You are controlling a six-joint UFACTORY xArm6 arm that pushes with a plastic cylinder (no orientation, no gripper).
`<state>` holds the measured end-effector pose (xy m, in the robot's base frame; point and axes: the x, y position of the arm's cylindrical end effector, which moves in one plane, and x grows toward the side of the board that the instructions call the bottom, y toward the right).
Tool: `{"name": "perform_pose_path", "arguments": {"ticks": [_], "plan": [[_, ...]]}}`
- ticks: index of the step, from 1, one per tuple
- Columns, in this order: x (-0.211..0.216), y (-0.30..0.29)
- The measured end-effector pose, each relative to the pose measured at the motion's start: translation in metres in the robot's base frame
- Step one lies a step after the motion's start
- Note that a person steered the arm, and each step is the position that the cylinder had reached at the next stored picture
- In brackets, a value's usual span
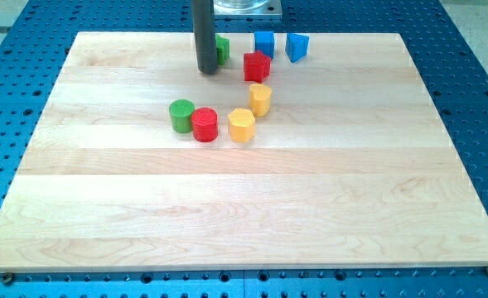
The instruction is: Adjust the red star
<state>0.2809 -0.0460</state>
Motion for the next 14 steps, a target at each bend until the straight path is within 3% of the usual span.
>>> {"name": "perform_pose_path", "arguments": {"ticks": [2,3,5,7,8,11,14], "plan": [[-0.004,-0.003],[0.041,-0.027],[0.024,-0.102],[0.027,-0.104],[0.026,-0.097],[-0.003,0.029],[0.009,0.042]]}}
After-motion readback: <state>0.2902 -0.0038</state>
